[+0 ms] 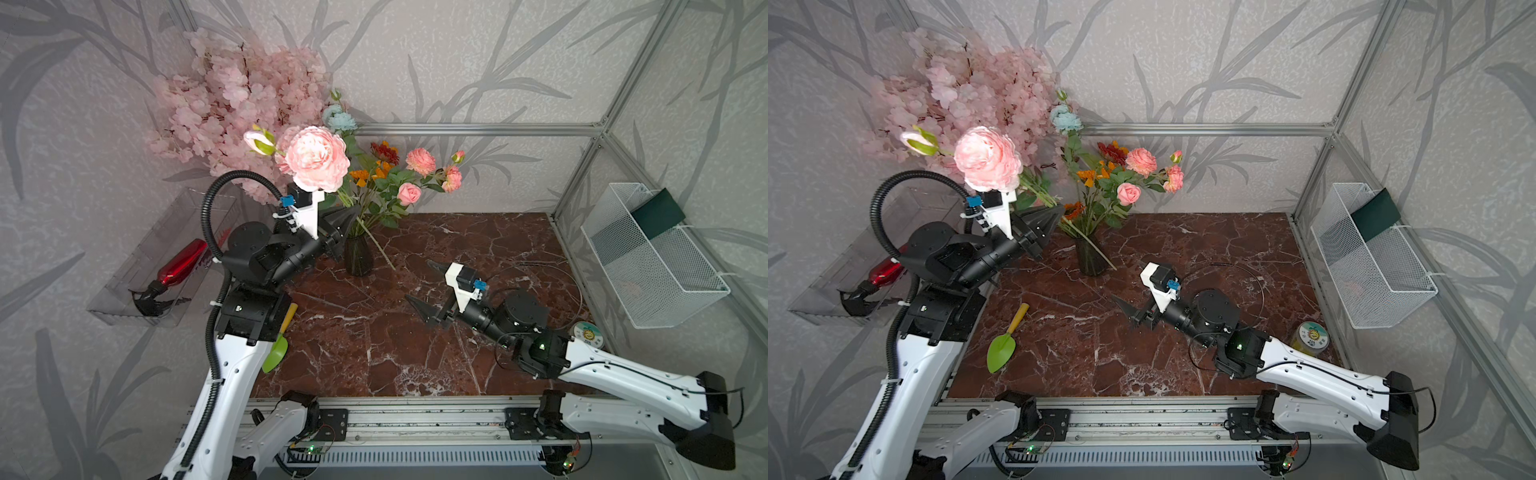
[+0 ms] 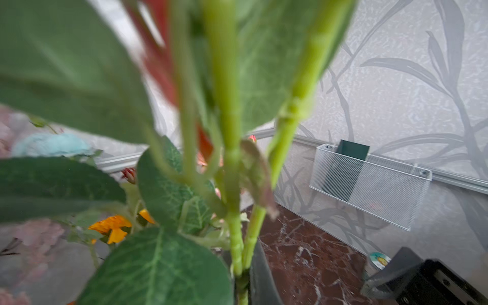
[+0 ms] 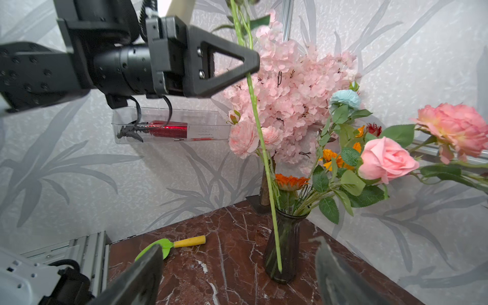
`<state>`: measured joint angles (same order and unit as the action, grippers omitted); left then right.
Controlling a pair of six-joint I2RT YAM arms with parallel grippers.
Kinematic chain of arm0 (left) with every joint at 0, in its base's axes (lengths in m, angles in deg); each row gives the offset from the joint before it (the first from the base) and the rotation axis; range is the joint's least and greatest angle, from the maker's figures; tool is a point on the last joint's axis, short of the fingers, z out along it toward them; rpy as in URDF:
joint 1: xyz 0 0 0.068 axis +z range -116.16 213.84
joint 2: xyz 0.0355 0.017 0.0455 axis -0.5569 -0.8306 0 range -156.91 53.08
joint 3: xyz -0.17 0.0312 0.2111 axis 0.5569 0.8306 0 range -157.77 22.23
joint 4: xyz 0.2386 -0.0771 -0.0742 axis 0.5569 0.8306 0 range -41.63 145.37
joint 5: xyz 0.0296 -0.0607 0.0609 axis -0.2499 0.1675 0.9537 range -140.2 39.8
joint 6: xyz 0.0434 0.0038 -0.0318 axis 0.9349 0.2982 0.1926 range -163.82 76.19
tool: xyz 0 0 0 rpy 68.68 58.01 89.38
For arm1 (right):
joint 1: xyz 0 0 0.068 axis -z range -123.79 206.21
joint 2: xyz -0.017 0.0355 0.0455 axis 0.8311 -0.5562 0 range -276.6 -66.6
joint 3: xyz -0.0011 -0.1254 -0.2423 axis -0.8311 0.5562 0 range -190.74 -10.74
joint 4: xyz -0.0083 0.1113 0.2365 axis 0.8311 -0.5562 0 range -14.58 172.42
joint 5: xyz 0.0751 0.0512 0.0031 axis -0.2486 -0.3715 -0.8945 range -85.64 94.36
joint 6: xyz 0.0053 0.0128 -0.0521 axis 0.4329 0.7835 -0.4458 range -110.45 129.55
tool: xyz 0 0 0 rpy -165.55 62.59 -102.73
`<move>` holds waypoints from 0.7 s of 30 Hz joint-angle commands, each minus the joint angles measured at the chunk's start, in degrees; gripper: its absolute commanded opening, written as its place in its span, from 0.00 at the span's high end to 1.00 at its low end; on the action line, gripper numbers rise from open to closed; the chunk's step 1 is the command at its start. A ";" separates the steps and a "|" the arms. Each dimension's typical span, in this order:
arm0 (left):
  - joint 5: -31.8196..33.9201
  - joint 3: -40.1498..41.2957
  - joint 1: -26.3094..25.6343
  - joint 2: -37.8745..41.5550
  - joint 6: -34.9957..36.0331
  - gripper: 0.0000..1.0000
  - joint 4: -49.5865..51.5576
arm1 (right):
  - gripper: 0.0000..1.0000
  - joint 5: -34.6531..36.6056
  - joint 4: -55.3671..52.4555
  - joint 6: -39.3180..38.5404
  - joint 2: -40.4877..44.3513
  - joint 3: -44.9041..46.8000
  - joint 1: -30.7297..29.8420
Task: Pick out pink flowers from the vase
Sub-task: Place the flower at the center of the board.
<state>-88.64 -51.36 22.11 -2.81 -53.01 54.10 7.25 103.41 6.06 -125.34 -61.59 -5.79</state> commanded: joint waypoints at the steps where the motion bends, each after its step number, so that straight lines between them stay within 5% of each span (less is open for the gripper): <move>1: -11.57 2.76 -0.78 -0.78 -3.55 1.00 -0.20 | 0.20 -2.88 -5.95 -0.79 0.07 -2.91 -0.32; 11: -13.52 9.08 -5.40 2.16 7.86 1.00 4.79 | 0.41 -3.14 -8.43 -0.52 -6.91 -8.60 -0.33; 21: -15.14 10.39 -7.08 1.93 9.37 1.00 5.37 | 0.55 -2.38 -6.77 1.64 -12.03 -10.96 -0.32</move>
<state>-101.60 -41.48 15.51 -1.61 -45.31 59.28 4.89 95.61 6.54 -136.69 -70.16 -5.79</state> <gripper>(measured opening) 0.082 0.461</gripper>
